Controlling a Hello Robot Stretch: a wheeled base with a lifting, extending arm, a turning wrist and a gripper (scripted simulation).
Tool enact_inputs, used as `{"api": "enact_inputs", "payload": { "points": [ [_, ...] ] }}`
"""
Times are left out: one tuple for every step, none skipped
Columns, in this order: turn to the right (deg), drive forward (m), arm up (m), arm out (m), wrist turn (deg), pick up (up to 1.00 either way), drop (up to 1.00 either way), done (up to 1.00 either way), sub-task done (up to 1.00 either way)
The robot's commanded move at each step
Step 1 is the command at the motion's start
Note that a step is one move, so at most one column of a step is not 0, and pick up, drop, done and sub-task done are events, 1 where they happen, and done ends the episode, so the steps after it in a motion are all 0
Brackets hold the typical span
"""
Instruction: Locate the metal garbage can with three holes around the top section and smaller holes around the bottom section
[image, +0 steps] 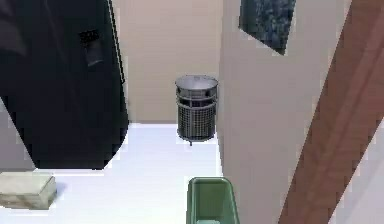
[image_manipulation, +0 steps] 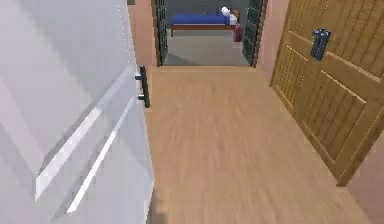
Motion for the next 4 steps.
{"api": "enact_inputs", "payload": {
  "points": [
    [-36.0,0.0,0.0,0.0,0.0,0.0,0.0,0.0,0.0],
    [0.0,0.55,0.0,0.0,0.0,0.0,0.0,0.0,0.0],
    [36.0,0.0,0.0,0.0,0.0,0.0,0.0,0.0,0.0],
    [0.0,0.75,0.0,0.0,0.0,0.0,0.0,0.0,0.0]
  ]
}}
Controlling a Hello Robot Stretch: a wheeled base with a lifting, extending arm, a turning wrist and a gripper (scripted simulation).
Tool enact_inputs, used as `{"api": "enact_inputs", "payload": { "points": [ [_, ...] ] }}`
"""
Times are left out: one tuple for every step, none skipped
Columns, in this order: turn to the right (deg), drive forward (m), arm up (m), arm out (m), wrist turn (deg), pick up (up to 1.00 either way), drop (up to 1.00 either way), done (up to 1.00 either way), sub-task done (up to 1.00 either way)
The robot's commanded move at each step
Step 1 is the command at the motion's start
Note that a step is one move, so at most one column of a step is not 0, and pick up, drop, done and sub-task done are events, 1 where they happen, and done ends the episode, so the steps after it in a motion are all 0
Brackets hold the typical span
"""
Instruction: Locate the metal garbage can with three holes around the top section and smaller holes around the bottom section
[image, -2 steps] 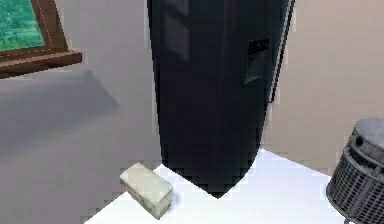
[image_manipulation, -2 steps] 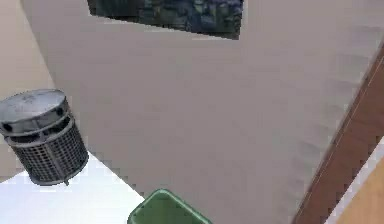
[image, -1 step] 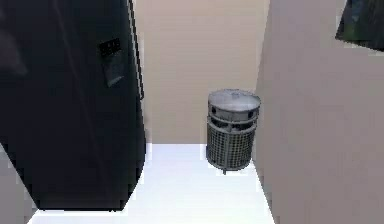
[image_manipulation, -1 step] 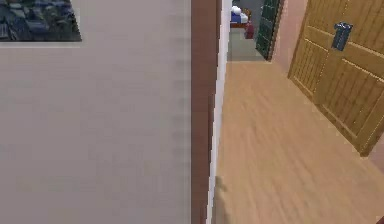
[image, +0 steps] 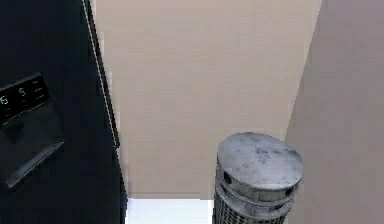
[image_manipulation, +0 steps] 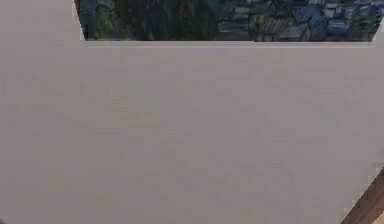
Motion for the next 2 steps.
{"api": "enact_inputs", "payload": {
  "points": [
    [21.0,0.0,0.0,0.0,0.0,0.0,0.0,0.0,0.0],
    [0.0,0.0,0.0,0.0,0.0,0.0,0.0,1.0,0.0]
  ]
}}
